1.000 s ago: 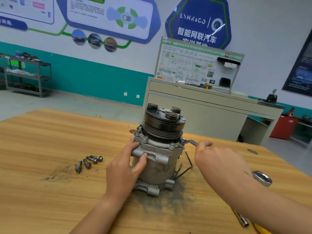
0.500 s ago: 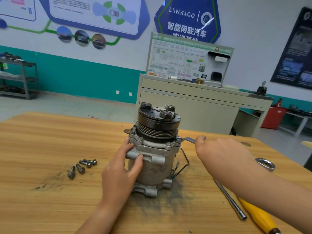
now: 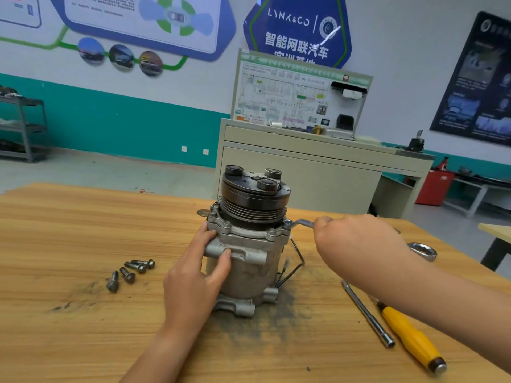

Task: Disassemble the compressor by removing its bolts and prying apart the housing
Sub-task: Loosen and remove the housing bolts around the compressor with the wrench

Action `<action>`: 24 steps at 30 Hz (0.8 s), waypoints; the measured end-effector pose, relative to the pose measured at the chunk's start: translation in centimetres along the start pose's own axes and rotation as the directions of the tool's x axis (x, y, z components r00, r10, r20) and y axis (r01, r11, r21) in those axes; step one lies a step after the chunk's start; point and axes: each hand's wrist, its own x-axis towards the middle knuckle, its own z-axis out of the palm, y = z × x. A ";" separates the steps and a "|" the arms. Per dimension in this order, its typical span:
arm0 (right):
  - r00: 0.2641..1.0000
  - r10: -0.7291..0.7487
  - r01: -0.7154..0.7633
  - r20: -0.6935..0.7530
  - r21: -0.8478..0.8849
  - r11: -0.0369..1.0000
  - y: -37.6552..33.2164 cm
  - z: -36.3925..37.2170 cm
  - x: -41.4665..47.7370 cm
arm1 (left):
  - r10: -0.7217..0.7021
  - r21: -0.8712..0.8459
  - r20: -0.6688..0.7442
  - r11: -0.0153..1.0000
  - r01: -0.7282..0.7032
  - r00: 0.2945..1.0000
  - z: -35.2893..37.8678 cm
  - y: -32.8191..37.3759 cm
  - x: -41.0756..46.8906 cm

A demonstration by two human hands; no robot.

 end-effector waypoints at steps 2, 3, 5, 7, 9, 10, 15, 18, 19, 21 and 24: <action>1.000 0.020 -0.020 -0.014 -0.001 1.000 0.1 0.0 0.1 | -0.002 0.005 0.007 1.000 0.002 1.000 0.0 0.0 -0.1; 0.999 0.022 -0.022 -0.027 0.002 1.000 0.1 0.0 0.2 | -0.004 0.007 0.007 1.000 0.004 1.000 0.1 -0.1 -0.1; 0.999 0.024 -0.023 -0.036 0.031 0.999 0.0 0.1 0.2 | -0.008 0.013 0.002 1.000 0.008 1.000 0.1 0.0 -0.1; 0.999 0.032 -0.031 -0.011 0.063 0.998 -0.7 0.1 0.0 | -0.019 0.019 0.001 1.000 0.019 1.000 0.0 0.0 0.0; 1.000 0.023 -0.024 0.011 0.049 0.999 -1.7 0.0 0.0 | -0.022 0.013 0.013 1.000 0.022 1.000 0.0 0.0 -0.1; 1.000 0.015 -0.016 0.019 0.029 0.999 -1.9 0.0 0.1 | -0.020 0.009 0.019 1.000 0.020 1.000 0.0 0.0 -0.1; 0.997 0.079 -0.078 -0.004 0.136 0.988 0.8 1.5 0.9 | -0.002 0.042 0.044 0.999 0.000 0.999 -0.2 0.2 0.0; 0.994 0.104 -0.099 -0.032 0.122 0.988 1.4 3.1 0.9 | 0.057 0.102 0.049 0.993 -0.061 0.997 -0.3 0.2 0.1; 0.994 0.091 -0.086 -0.056 0.085 0.993 1.3 3.4 0.9 | 0.071 0.123 0.049 0.989 -0.076 0.996 -0.4 0.2 0.2; 0.993 0.041 -0.041 -0.110 0.002 0.999 1.0 3.7 0.9 | 0.086 0.147 0.056 0.985 -0.093 0.995 -0.4 0.2 0.2; 0.988 -0.009 -0.002 -0.153 -0.073 0.997 0.9 3.5 1.1 | 0.084 0.148 0.070 0.985 -0.094 0.994 -0.5 0.2 0.3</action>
